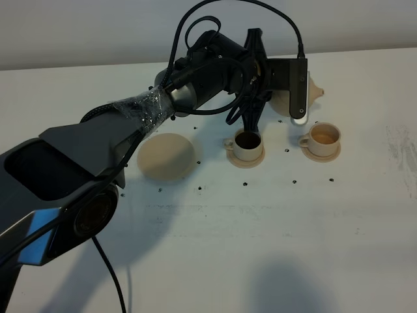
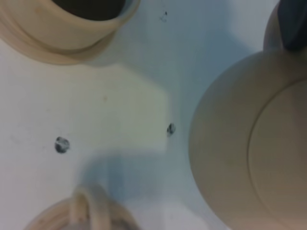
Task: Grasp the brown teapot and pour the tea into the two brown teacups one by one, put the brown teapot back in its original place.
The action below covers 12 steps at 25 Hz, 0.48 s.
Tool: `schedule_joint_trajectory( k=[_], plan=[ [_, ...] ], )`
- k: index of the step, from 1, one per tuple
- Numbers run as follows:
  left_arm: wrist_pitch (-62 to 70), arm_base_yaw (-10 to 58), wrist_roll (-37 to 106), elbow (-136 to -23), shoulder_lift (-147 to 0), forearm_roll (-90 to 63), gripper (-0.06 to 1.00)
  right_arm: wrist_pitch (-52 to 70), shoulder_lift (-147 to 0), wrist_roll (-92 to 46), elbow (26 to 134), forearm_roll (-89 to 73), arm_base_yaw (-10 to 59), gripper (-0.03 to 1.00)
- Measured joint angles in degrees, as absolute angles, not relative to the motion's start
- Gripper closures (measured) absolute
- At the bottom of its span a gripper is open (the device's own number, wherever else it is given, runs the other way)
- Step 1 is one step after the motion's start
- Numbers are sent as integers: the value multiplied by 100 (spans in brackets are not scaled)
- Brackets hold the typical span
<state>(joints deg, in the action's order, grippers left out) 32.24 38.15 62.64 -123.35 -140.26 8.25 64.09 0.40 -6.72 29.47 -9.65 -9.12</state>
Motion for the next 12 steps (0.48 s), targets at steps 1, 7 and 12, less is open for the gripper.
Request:
schedule_joint_trajectory(
  k=[1, 7, 12],
  plan=[
    [3224, 3815, 6488, -12335, -14026, 704, 83, 6409, 40, -677, 2947, -965, -912, 74],
    [3246, 3815, 7543, -12335, -14026, 141, 83, 6409, 40, -677, 2947, -965, -912, 74],
    [3246, 3809, 7788, -12335, -14026, 59, 83, 6409, 40, -677, 2947, -965, -912, 74]
  ],
)
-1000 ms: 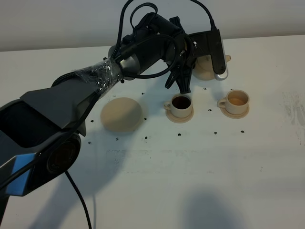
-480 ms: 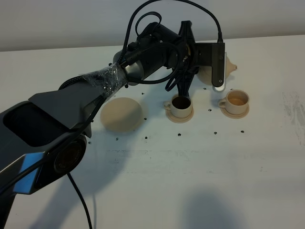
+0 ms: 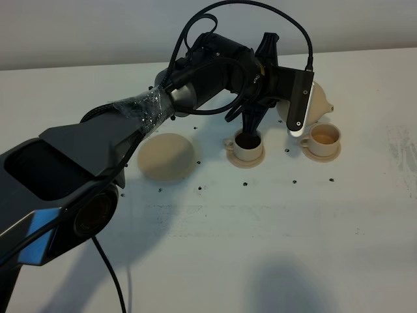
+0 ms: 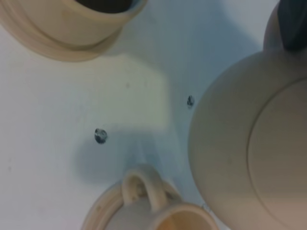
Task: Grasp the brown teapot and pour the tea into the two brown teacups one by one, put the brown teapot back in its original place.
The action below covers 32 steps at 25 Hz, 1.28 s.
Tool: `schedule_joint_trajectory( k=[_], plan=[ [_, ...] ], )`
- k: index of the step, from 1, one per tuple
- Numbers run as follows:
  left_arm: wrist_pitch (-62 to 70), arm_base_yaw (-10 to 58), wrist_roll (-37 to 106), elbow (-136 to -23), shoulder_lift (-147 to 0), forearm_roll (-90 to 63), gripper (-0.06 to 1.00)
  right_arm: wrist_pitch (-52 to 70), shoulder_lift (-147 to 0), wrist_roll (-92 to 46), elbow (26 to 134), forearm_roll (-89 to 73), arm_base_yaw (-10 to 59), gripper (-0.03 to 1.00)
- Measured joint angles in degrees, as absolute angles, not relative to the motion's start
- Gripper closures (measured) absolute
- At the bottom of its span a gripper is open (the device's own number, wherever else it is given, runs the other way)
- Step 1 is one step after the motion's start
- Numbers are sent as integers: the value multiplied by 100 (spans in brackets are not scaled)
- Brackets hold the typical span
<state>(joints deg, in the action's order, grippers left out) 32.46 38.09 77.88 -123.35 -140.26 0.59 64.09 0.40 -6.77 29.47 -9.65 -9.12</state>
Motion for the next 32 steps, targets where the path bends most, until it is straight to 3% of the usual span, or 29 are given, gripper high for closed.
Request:
schedule_joint_trajectory(
  k=[32],
  plan=[
    [3241, 3583, 10476, -12335, -13973, -417, 83, 6409, 40, -673, 2947, -965, -912, 74]
  ],
)
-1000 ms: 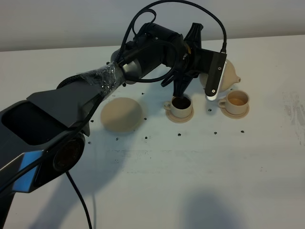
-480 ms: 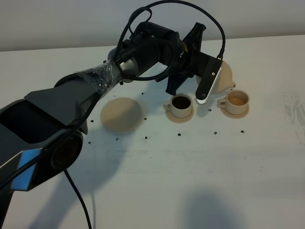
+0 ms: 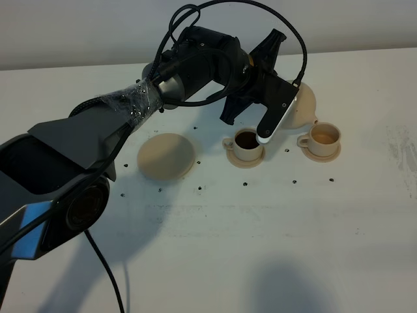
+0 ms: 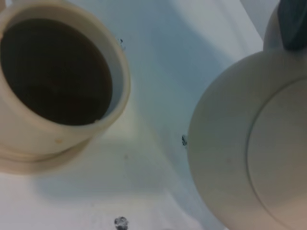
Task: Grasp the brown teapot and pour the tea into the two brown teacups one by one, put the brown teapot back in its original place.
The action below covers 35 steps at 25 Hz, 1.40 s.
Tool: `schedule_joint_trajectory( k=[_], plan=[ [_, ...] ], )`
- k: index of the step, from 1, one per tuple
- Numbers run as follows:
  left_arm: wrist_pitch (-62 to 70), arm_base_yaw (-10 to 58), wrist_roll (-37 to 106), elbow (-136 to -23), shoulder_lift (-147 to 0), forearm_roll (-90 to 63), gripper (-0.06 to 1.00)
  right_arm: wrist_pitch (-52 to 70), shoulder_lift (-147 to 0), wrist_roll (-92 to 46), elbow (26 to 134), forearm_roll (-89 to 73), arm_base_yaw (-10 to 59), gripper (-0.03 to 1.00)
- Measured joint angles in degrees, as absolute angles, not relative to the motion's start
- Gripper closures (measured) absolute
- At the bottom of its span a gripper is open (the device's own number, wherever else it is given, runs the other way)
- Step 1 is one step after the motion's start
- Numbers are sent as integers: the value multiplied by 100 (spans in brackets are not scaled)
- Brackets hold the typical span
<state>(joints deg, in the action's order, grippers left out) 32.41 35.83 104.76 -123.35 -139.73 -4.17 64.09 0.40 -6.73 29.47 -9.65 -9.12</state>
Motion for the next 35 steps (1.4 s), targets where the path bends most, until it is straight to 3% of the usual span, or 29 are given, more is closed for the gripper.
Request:
schedule_joint_trajectory(
  k=[35],
  plan=[
    [2821, 3885, 11179, -12335, -13973, 83, 83, 6409, 40, -680, 2947, -965, -912, 74]
  ],
)
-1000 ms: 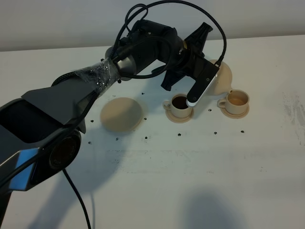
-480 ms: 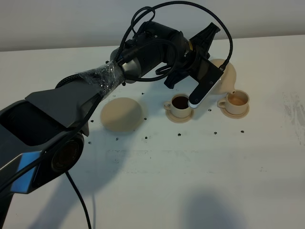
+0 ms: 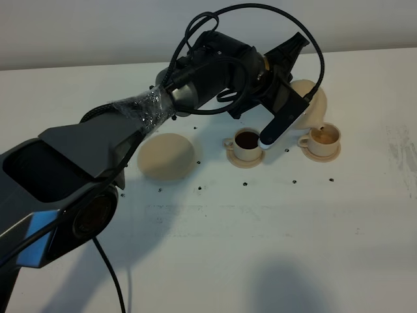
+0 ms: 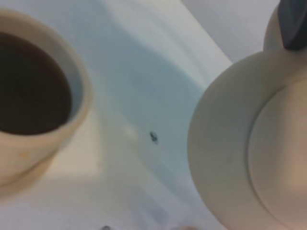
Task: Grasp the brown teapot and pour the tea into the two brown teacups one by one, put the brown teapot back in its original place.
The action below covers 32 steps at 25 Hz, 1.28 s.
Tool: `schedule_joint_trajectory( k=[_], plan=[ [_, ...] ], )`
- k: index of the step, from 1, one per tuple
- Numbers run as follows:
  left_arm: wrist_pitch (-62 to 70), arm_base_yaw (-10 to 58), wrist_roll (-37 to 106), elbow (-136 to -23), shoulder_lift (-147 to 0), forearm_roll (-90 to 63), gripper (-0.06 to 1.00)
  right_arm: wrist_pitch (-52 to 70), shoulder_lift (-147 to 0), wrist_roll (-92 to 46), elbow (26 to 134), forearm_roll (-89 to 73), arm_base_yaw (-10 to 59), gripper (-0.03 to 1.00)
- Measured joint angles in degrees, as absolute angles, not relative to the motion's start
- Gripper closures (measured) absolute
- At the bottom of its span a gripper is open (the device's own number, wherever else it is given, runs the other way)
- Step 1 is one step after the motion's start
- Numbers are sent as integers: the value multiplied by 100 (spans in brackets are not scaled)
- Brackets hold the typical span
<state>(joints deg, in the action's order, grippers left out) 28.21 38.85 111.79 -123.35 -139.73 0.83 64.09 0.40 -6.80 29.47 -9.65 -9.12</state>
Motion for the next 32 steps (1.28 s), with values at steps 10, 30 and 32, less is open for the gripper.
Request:
schedule_joint_trajectory(
  k=[10, 30, 32],
  plan=[
    [2665, 3937, 11204, -12335, -13973, 322, 83, 6409, 40, -674, 2947, -965, -912, 74],
    [2510, 3989, 11214, -12335, -13973, 747, 83, 6409, 40, -680, 2947, -965, -912, 74],
    [2510, 3989, 11214, -12335, -13973, 808, 83, 6409, 40, -680, 2947, -965, -912, 74]
  ],
)
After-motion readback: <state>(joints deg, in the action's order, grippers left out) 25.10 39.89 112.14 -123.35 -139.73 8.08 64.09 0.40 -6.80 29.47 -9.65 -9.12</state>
